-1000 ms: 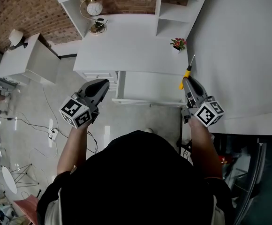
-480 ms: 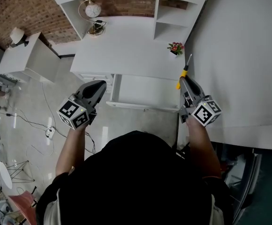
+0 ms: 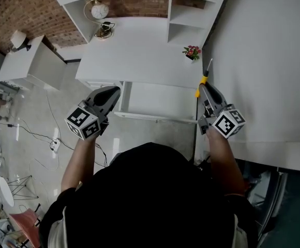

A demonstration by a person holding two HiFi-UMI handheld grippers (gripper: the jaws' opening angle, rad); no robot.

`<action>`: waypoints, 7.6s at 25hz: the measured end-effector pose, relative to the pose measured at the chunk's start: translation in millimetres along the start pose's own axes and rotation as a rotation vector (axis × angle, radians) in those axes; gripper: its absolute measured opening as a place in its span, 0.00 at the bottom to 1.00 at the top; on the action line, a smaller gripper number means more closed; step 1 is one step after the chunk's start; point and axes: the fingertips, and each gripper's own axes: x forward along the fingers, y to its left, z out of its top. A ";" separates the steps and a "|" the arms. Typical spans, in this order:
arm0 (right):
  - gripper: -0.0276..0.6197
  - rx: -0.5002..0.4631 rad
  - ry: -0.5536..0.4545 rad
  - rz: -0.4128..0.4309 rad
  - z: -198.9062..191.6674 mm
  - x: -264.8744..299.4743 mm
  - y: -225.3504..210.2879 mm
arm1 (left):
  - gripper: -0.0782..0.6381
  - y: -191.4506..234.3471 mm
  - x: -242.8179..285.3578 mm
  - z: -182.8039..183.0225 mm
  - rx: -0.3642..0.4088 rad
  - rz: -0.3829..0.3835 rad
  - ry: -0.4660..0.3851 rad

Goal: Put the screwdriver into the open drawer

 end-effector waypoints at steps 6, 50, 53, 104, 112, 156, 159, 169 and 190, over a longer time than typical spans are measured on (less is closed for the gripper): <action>0.16 0.002 -0.013 -0.005 1.9 -3.1 -2.8 | 0.14 -2.8 3.0 2.0 0.010 -0.006 0.006; 0.16 -0.014 0.030 -0.122 -1.5 82.7 -46.1 | 0.14 107.5 90.0 -13.5 -0.054 -0.101 0.091; 0.16 -0.006 0.038 -0.128 -3.9 97.2 -54.2 | 0.14 120.9 97.1 -16.4 -0.063 -0.102 0.103; 0.16 -0.044 0.433 -0.164 -185.0 185.3 -133.5 | 0.14 213.1 109.9 -56.4 -0.159 -0.054 0.159; 0.16 -0.102 0.529 -0.138 -234.2 187.9 -146.0 | 0.14 225.1 109.6 -74.3 -0.182 -0.040 0.176; 0.16 -0.254 0.982 0.098 -442.1 204.3 -169.1 | 0.14 281.6 109.9 -164.4 -0.296 0.048 0.296; 0.16 -0.255 1.008 0.105 -453.3 202.8 -170.2 | 0.14 283.5 107.6 -166.2 -0.301 0.054 0.298; 0.16 -0.243 1.067 0.127 -492.9 201.6 -175.5 | 0.14 291.8 102.3 -177.0 -0.310 0.076 0.309; 0.16 -0.260 1.250 0.161 -572.1 184.7 -209.5 | 0.14 307.7 103.3 -211.2 -0.337 0.102 0.357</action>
